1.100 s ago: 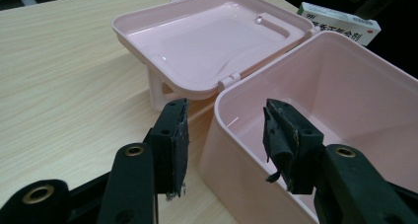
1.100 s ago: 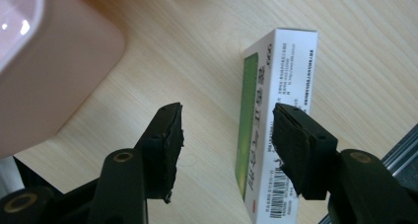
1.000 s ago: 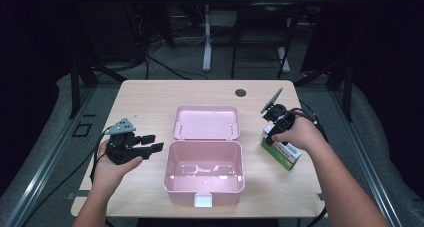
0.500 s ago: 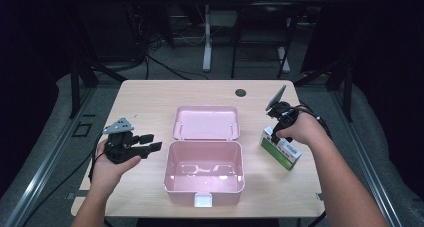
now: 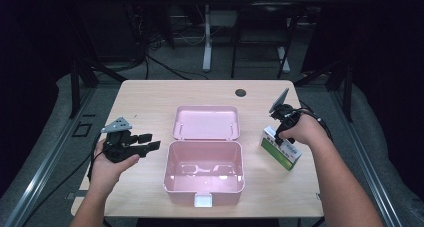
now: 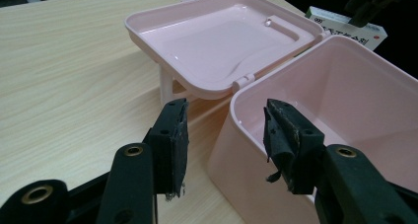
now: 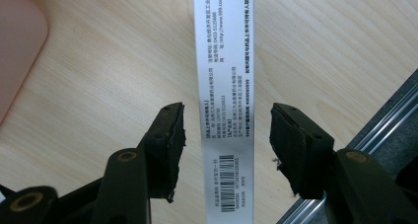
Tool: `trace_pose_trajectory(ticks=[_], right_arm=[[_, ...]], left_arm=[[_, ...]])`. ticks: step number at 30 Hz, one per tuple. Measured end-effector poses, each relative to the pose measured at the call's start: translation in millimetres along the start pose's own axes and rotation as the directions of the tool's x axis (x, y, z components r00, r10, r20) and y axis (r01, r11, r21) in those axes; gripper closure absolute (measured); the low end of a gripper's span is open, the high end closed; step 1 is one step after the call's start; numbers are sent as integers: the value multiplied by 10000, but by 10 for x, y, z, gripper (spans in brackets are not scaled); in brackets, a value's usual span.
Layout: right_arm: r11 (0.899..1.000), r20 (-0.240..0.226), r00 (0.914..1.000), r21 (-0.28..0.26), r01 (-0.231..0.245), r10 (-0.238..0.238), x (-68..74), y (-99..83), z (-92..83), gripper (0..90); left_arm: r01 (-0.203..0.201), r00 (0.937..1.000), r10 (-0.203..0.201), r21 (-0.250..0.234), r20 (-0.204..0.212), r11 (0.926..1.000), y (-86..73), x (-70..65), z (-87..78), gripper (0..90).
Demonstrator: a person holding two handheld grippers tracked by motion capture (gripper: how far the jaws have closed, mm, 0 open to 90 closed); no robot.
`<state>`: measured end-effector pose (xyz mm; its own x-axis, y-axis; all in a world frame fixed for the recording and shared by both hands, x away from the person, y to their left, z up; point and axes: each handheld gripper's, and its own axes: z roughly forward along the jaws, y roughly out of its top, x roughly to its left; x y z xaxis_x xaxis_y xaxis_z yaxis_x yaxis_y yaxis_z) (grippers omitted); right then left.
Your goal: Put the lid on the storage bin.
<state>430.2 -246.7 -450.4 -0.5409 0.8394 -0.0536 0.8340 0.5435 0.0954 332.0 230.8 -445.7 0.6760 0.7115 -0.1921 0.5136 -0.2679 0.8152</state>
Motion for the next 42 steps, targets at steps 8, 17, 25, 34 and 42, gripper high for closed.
trace_pose_trajectory(ticks=[8,17,25,34,42], right_arm=[[9996,6,9997,104,243,-243,2,-1,95,464],[9990,166,9994,336,284,-289,47,40,140,470],[9996,159,9999,285,48,-52,21,39,188,594],[9983,-65,9984,178,-555,556,-15,8,180,612],[9983,-89,9983,103,-577,578,-17,-5,180,609]], left_arm=[[17,10000,-17,52,0,10000,-7,0,21,520],[-30,10000,30,111,20,9999,-10,9,22,520],[4,10000,-4,67,-4,10000,-13,13,23,521],[14,10000,-14,34,-42,10000,-17,20,26,522],[14,10000,-14,44,-58,10000,-18,21,32,522]])
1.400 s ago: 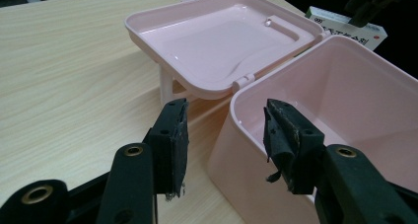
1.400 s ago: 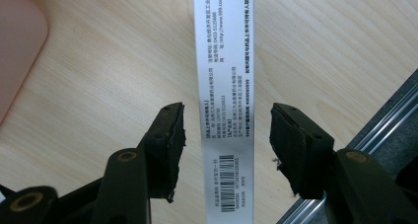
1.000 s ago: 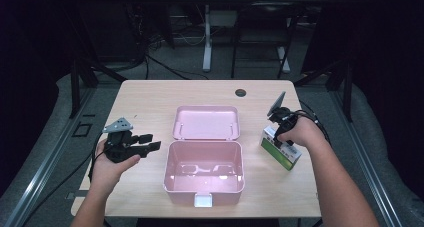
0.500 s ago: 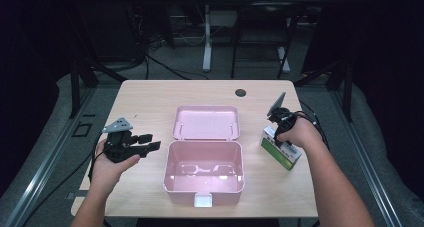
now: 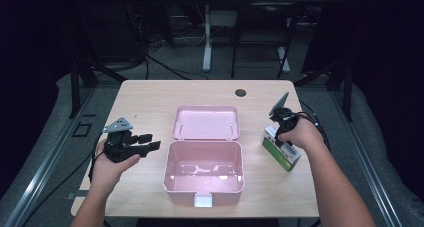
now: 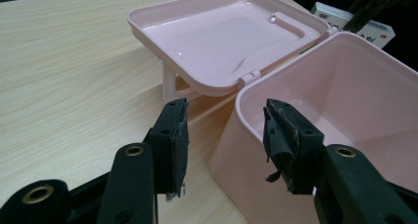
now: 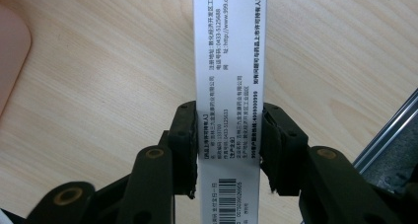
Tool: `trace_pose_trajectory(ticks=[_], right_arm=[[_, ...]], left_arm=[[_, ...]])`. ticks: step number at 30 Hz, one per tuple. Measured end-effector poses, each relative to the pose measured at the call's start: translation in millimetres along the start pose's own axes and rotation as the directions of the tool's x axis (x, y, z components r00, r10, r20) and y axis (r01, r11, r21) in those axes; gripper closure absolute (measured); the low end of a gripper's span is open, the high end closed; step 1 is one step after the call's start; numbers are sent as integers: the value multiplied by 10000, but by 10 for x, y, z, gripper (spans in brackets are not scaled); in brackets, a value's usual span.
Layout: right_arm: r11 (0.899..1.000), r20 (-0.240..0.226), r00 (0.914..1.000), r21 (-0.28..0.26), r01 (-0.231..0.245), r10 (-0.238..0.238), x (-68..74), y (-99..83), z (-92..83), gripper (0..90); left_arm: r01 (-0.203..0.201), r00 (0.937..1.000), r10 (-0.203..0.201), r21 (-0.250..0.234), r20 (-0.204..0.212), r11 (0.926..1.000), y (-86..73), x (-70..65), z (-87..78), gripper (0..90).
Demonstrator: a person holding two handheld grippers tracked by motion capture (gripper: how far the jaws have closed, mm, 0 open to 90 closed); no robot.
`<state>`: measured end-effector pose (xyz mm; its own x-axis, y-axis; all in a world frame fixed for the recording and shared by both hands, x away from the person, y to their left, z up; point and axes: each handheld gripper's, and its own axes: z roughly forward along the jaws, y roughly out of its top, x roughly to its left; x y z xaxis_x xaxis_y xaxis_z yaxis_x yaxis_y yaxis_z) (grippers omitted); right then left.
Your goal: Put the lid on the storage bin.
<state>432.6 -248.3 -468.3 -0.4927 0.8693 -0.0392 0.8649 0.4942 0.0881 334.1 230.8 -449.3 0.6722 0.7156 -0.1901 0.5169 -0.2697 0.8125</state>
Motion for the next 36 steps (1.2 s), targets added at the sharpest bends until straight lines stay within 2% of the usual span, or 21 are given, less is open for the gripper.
trace_pose_trajectory(ticks=[6,7,13,19,22,36], right_arm=[[10000,2,10000,79,58,-58,4,-3,43,572],[9997,26,10000,220,72,-72,5,-2,56,576],[9996,-37,10000,263,31,-30,-7,-9,148,590],[9996,-56,10000,274,-64,66,-3,-8,158,591],[9996,43,9999,276,91,-92,3,-2,169,590],[9997,-48,10000,246,41,-40,0,0,179,604]], left_arm=[[19,10000,-19,7,-11,10000,-4,5,-1,522],[44,10000,-44,-5,-10,10000,-4,6,-4,522],[130,9999,-130,-38,-20,9999,-7,15,-8,522],[82,10000,-82,42,-6,10000,-9,22,-2,522],[92,10000,-92,15,-34,10000,-12,20,6,522],[139,9999,-139,4,-14,9999,-15,34,3,521]])
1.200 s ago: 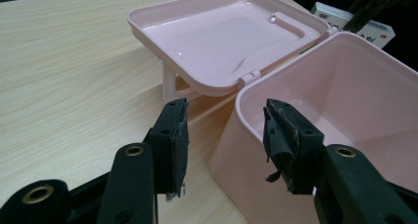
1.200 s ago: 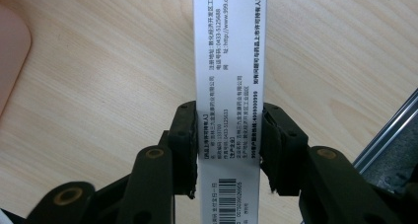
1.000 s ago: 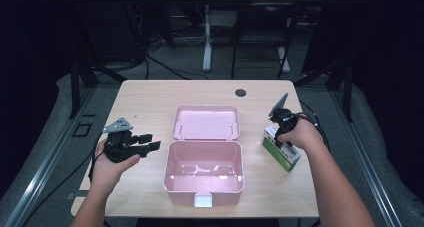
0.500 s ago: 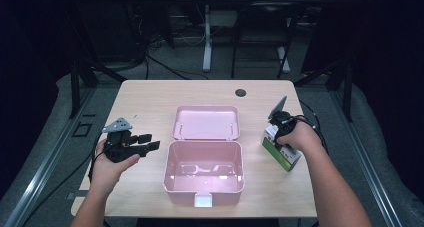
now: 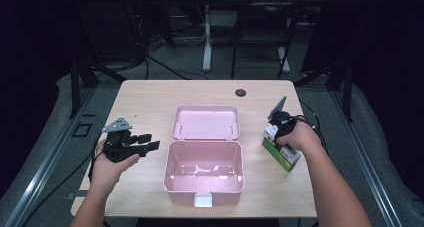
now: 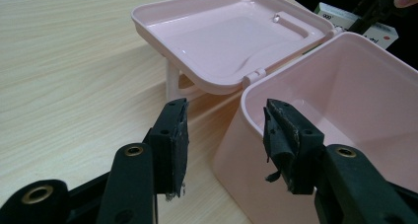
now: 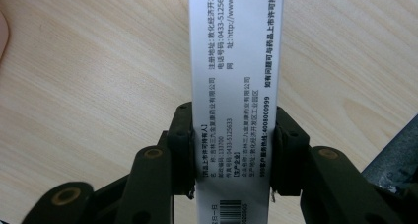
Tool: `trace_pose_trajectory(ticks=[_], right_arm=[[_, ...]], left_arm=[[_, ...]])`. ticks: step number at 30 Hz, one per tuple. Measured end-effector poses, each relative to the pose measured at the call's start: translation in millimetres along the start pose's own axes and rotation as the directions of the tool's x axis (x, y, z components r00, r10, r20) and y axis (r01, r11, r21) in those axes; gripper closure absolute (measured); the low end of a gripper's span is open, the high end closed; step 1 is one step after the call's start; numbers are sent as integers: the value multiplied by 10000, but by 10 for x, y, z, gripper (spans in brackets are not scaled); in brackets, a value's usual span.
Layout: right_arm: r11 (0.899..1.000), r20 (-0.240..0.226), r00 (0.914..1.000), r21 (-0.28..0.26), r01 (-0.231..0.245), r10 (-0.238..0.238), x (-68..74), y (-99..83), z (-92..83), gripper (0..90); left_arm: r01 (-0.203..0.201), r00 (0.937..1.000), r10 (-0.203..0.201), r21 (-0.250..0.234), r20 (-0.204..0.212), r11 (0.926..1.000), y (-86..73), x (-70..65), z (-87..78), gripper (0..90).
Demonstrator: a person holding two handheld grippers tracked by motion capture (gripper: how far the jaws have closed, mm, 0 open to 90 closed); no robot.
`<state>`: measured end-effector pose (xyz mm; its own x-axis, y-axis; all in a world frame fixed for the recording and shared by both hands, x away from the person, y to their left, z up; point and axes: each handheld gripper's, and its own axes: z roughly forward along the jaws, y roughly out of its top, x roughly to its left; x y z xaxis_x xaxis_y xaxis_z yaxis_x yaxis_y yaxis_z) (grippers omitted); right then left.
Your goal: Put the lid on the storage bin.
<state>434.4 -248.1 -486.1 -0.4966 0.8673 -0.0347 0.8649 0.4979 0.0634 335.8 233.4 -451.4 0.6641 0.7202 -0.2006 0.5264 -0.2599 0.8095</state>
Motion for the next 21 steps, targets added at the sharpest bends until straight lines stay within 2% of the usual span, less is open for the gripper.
trace_pose_trajectory(ticks=[11,21], right_arm=[[9999,-93,9999,117,-119,121,-10,9,2,604],[9998,-88,10000,209,-41,43,-18,17,3,604]], left_arm=[[27,10000,-27,21,39,10000,-5,2,11,521],[29,10000,-29,22,27,10000,-8,4,16,521]])
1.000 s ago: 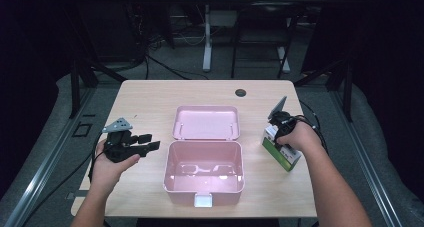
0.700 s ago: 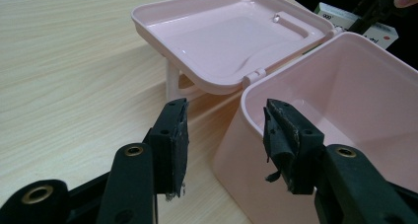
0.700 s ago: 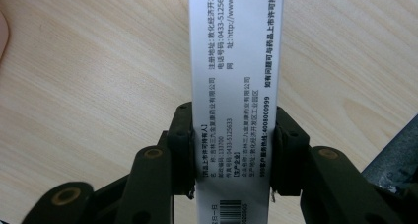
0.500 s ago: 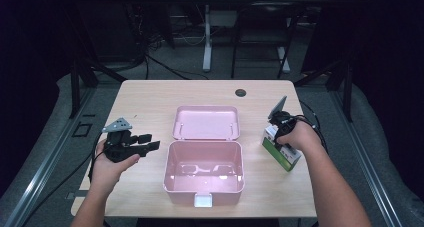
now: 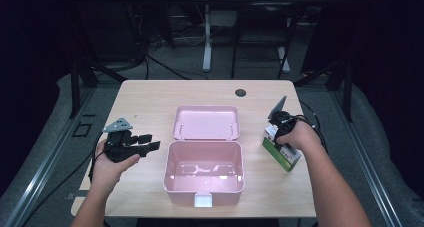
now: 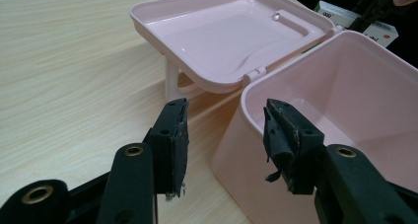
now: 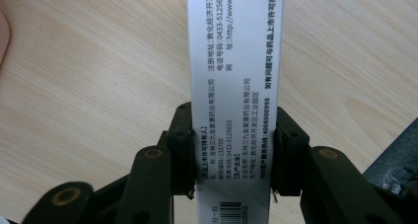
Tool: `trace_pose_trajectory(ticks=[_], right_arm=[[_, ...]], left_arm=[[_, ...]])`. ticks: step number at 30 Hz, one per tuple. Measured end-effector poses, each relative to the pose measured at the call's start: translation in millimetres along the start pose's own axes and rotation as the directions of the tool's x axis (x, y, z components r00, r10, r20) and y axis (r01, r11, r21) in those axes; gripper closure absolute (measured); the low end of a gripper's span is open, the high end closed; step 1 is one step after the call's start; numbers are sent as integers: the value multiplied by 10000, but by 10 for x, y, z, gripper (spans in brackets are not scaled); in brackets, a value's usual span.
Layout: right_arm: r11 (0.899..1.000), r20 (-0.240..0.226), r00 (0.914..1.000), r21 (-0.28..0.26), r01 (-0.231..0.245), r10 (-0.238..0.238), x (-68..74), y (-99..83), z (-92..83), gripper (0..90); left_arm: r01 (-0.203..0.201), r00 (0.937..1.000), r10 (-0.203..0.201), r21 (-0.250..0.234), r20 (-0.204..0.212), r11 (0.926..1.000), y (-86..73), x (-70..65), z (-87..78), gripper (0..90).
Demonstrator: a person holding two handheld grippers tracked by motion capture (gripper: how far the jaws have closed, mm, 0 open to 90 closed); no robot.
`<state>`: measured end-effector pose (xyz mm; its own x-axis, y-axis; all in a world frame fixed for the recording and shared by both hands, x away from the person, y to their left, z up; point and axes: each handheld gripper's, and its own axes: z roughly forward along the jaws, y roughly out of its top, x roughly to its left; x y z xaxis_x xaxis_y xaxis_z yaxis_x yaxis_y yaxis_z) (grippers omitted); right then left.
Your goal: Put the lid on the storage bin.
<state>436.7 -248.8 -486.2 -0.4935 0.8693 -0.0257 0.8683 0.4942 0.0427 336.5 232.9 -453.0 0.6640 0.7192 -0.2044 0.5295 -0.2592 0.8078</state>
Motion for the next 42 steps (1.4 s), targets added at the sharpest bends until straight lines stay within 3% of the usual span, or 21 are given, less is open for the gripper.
trace_pose_trajectory(ticks=[25,42], right_arm=[[9999,85,9999,97,-85,84,20,15,27,603],[9999,-100,9999,-167,-10,8,41,14,0,612]], left_arm=[[39,10000,-39,4,-1,10000,-4,18,-8,521],[62,10000,-62,-6,-4,10000,-1,29,-22,521]])
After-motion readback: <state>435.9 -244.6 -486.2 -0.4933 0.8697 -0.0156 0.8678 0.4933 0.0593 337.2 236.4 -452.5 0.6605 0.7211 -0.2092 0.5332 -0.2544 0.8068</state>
